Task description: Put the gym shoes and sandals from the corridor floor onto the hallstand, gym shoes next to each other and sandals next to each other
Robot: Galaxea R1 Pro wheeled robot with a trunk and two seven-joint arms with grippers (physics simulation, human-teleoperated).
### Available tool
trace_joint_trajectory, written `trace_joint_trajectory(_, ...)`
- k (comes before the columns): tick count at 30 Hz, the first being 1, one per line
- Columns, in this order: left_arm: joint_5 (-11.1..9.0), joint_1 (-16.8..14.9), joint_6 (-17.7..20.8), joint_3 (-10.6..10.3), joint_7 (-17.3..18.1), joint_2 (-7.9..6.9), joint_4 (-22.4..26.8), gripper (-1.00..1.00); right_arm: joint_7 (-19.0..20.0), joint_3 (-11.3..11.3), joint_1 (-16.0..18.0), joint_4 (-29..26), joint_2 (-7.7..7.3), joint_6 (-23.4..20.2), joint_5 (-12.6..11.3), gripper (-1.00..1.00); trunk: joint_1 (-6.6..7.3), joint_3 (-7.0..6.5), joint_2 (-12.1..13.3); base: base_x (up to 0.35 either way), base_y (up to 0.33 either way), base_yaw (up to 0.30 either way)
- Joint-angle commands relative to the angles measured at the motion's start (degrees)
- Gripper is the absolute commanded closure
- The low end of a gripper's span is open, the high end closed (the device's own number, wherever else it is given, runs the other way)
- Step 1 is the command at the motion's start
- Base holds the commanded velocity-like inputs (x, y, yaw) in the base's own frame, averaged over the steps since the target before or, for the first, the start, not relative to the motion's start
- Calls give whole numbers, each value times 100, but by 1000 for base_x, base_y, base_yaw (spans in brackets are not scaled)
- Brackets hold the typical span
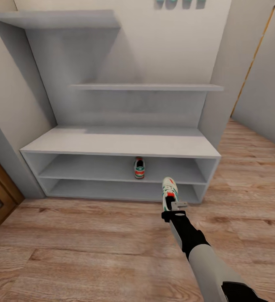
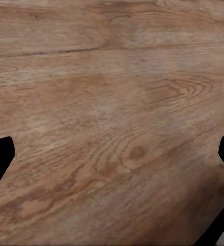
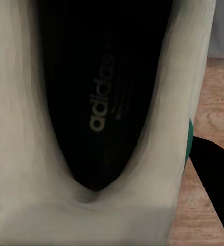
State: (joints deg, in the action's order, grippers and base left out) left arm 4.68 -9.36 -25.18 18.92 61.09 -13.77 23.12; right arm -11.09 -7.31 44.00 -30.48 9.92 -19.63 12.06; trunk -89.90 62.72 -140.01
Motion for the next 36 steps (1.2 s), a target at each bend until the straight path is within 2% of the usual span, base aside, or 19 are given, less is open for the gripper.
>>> trace_joint_trajectory(1, 61, -5, -23, 49, 26, 5, -10, -100, 11, -33, 3, -6, 8, -33, 60, 100, -1, 5, -2, 277, 75, 0)
trace_joint_trajectory(27, 77, -5, -22, 66, 24, 6, -37, -100, 11, -34, 3, -19, 8, -32, 66, 100, -1, 5, -2, 318, 98, 0)
trace_joint_trajectory(36, 77, -5, -22, 104, 16, -3, -44, -100, 9, -42, 3, -19, 8, -32, 68, 100, -1, 5, -2, 142, 6, 0)
